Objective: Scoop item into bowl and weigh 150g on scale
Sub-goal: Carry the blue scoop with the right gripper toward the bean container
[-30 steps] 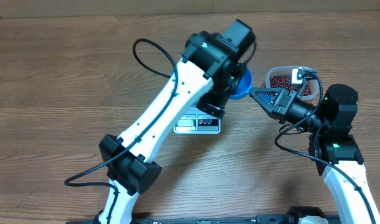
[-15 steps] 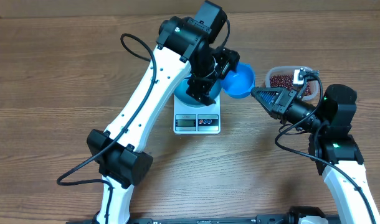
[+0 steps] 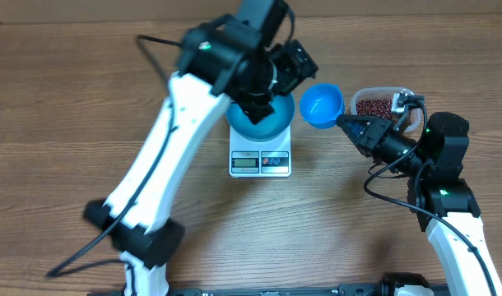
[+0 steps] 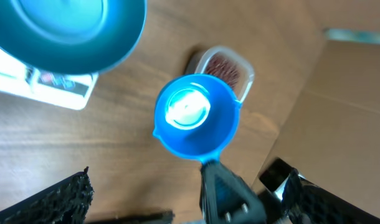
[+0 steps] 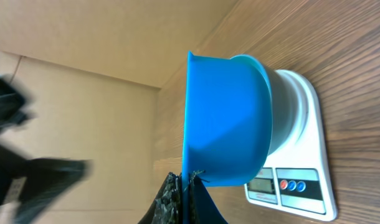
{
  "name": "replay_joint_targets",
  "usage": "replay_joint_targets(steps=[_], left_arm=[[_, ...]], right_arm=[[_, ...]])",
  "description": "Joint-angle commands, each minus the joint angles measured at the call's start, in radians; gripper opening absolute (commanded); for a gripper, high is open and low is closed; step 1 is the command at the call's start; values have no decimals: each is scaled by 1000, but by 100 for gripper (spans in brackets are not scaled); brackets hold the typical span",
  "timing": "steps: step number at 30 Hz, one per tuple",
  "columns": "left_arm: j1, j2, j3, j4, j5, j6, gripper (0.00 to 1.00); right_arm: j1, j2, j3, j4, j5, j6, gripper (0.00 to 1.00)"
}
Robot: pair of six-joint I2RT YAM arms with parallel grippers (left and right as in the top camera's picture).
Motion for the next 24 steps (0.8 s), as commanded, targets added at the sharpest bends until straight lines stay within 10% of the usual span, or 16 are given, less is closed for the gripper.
replay_joint_targets(steps=[1, 12, 24], left_arm=[[20, -95, 22, -11, -101, 129, 100], [24, -150, 22, -132, -320, 218, 99], [24, -145, 21, -200, -432, 229, 100]], right_arm=[[2, -2, 23, -3, 42, -68, 4], [3, -2, 206, -455, 318, -304, 4], [3, 275, 868, -1169, 738, -555, 4]])
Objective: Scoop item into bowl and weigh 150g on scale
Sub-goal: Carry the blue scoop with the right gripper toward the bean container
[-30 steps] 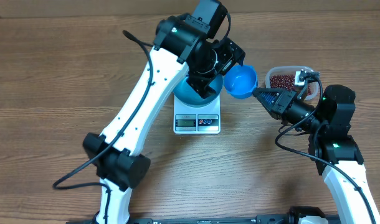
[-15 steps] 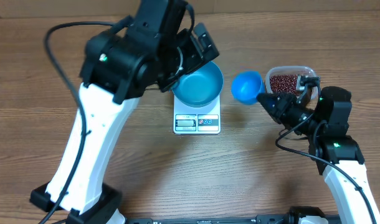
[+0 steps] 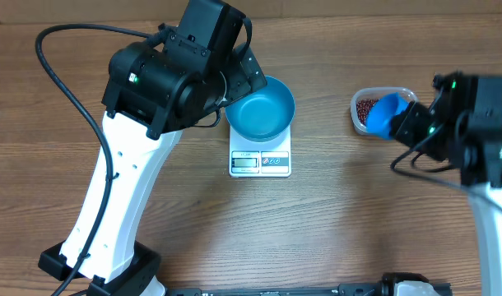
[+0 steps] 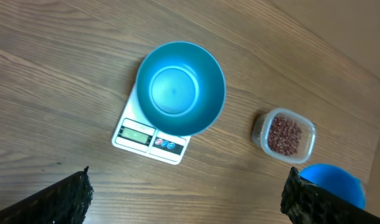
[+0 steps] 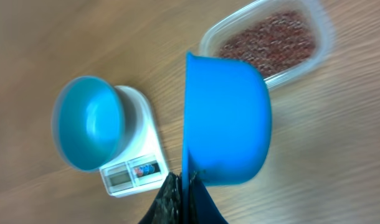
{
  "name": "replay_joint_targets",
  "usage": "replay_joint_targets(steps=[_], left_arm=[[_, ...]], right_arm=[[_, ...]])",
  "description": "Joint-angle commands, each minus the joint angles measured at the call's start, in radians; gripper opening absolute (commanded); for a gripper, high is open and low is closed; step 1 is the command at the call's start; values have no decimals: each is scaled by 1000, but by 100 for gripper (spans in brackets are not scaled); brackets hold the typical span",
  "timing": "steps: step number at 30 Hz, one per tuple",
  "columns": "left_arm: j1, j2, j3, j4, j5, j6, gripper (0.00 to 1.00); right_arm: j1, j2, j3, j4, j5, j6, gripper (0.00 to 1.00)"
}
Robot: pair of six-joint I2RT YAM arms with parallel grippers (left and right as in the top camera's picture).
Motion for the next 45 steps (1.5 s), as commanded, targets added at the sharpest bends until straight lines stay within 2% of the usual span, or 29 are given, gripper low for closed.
replay_joint_targets(steps=[1, 2, 6, 12, 21, 41, 45], left_arm=[[2, 6, 8, -8, -47, 23, 100], [2, 6, 8, -11, -48, 24, 100], [2, 7, 8, -11, -47, 35, 99], [2, 8, 8, -19, -48, 42, 100], [2, 8, 7, -25, -59, 42, 99], [2, 10, 6, -25, -78, 42, 100], [2, 10, 6, -25, -124, 67, 100]], right_arm=[[3, 141, 202, -122, 137, -121, 4], [3, 212, 298, -206, 169, -142, 4], [3, 363, 479, -346, 283, -146, 4], [3, 524, 627, -373, 316, -151, 4], [3, 563, 631, -235, 397, -185, 4], [3, 708, 630, -243, 446, -218, 4], [5, 716, 630, -243, 446, -221, 4]])
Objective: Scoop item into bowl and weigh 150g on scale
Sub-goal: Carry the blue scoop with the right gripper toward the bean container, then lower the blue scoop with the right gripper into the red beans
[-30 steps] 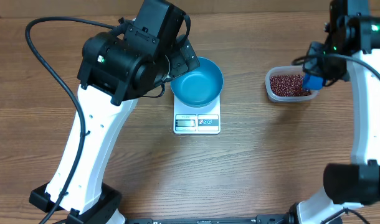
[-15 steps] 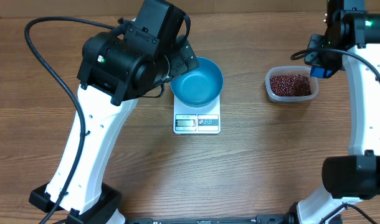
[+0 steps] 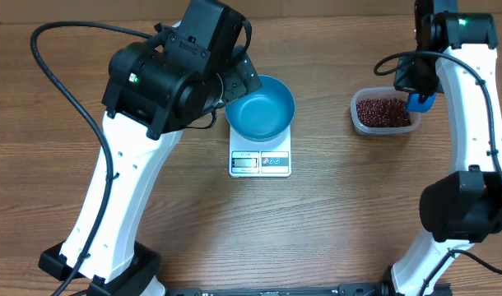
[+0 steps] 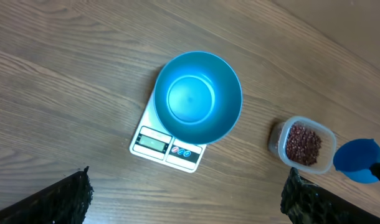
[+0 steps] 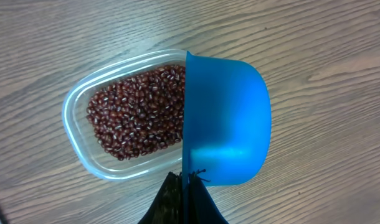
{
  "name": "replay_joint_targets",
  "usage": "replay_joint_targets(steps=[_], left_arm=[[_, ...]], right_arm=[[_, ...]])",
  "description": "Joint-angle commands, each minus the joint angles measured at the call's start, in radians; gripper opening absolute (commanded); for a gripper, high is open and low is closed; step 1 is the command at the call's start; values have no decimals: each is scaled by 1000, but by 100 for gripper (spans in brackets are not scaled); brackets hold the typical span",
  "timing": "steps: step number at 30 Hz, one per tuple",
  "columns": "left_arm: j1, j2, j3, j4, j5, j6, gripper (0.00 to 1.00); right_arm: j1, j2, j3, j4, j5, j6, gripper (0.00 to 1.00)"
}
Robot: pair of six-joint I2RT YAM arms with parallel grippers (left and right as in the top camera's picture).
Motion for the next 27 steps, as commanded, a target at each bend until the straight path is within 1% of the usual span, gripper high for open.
replay_joint_targets(steps=[1, 8, 13, 27], left_arm=[[2, 10, 6, -2, -70, 51, 99], [2, 10, 6, -2, -124, 142, 100], [2, 10, 6, 0, -142, 172, 99], [2, 14, 6, -2, -137, 171, 99]], right_arm=[[5, 4, 31, 6, 24, -6, 4], [10, 40, 31, 5, 24, -9, 4], [30, 52, 31, 8, 29, -9, 4], [50, 63, 31, 4, 37, 3, 4]])
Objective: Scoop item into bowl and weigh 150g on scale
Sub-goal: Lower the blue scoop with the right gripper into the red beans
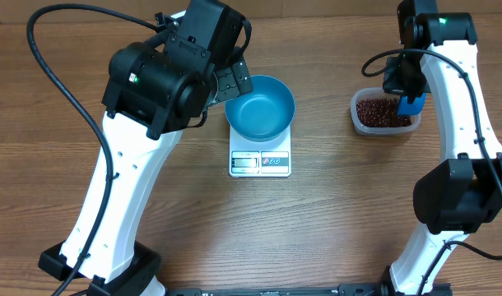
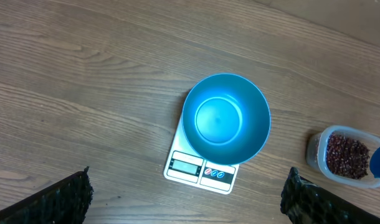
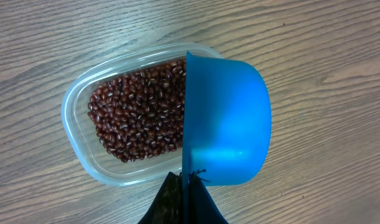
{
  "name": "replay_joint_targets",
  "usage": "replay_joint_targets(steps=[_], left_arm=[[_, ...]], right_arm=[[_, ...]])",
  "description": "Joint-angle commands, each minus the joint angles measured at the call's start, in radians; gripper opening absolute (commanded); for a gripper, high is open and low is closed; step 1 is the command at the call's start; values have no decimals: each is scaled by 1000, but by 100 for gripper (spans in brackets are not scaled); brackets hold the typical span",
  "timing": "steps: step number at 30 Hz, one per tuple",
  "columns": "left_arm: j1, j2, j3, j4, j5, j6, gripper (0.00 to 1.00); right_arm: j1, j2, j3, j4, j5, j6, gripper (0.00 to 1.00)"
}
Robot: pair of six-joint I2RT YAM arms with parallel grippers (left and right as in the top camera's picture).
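Observation:
An empty blue bowl (image 1: 260,107) stands on the white scale (image 1: 260,162), also seen as bowl (image 2: 225,118) and scale (image 2: 201,172) in the left wrist view. A clear tub of red beans (image 1: 383,111) sits to the right, beans (image 3: 137,115) showing below the right wrist. My right gripper (image 3: 187,180) is shut on the blue scoop (image 3: 226,121), which hangs on edge over the tub's right end, scoop (image 1: 411,105). My left gripper (image 2: 190,193) is open high above the table, left of the bowl, its fingertips (image 2: 59,196) far apart.
The scale's display (image 2: 185,166) and two buttons (image 2: 216,174) face the front. The tub (image 2: 346,154) lies at the right edge of the left wrist view. The wooden table (image 1: 86,164) spreads all around.
The scoop shifted slightly left, further over the tub's right end. My left wrist view has moved so the bowl and scale sit more to the right in it.
First my left gripper was low at the bowl and the right held the scoop just right of the scale. Then the left stood high and open, the scoop near the tub's left side. Later the right arm reached over the tub's far right, where the scoop hangs now.

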Motion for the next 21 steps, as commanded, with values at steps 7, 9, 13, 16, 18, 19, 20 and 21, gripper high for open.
replay_joint_targets(steps=[7, 9, 13, 16, 18, 19, 20, 21], left_arm=[[2, 14, 6, -2, -21, 19, 99], [2, 14, 6, -2, -21, 19, 99], [2, 14, 6, -2, -21, 19, 100], [2, 14, 6, -2, -21, 18, 99], [2, 14, 6, -2, -21, 19, 99], [2, 14, 6, -2, -21, 19, 100], [2, 14, 6, -2, -21, 19, 99], [2, 14, 6, -2, -21, 18, 100]], right_arm=[[35, 48, 31, -13, 60, 34, 4], [42, 58, 31, -18, 88, 49, 4], [44, 60, 31, -20, 113, 55, 4], [44, 60, 31, -19, 113, 55, 4], [44, 60, 31, -21, 138, 54, 4], [44, 60, 31, -23, 165, 54, 4], [44, 60, 31, -24, 186, 54, 4], [44, 60, 31, -23, 190, 55, 4]])
